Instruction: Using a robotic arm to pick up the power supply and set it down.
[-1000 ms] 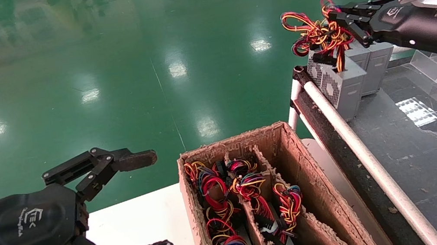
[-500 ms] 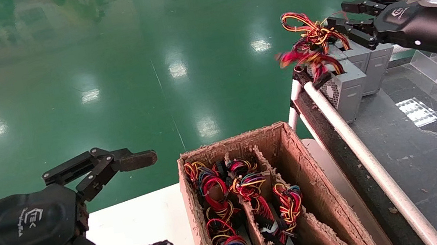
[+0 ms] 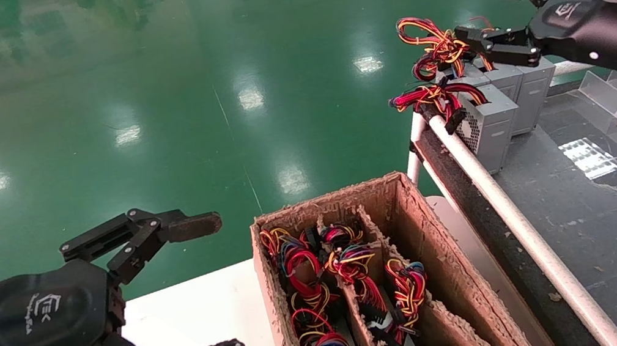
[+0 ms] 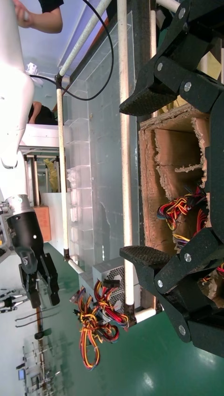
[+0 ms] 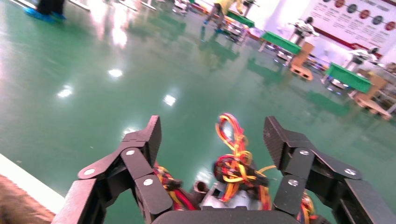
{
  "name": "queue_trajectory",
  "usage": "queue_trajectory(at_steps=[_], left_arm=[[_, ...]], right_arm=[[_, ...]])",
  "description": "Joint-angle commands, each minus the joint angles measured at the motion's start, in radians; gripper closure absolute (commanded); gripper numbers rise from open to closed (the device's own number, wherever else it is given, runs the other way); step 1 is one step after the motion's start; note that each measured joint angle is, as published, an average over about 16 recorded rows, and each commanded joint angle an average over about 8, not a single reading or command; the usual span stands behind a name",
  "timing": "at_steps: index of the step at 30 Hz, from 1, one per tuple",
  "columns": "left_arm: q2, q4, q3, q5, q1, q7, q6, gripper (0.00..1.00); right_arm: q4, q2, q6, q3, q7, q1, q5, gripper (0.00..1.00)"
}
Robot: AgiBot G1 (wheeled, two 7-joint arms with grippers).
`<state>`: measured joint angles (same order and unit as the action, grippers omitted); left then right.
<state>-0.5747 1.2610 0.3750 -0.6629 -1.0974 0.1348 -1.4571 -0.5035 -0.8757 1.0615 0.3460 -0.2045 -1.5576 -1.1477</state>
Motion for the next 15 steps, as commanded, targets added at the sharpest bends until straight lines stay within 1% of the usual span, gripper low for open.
queue_trajectory(at_steps=[1,15], left_arm=[[0.0,0.0,0.0,0.0,0.0,0.0,0.0,0.0],[0.0,0.0,0.0,0.0,0.0,0.0,0.0,0.0]], right_arm=[[-0.028,0.01,0.016,-0.002,0.014,0.018,0.015,0.0],[-0.233,0.079,0.13,-0.02,0.117,0.144,0.125,0.0]])
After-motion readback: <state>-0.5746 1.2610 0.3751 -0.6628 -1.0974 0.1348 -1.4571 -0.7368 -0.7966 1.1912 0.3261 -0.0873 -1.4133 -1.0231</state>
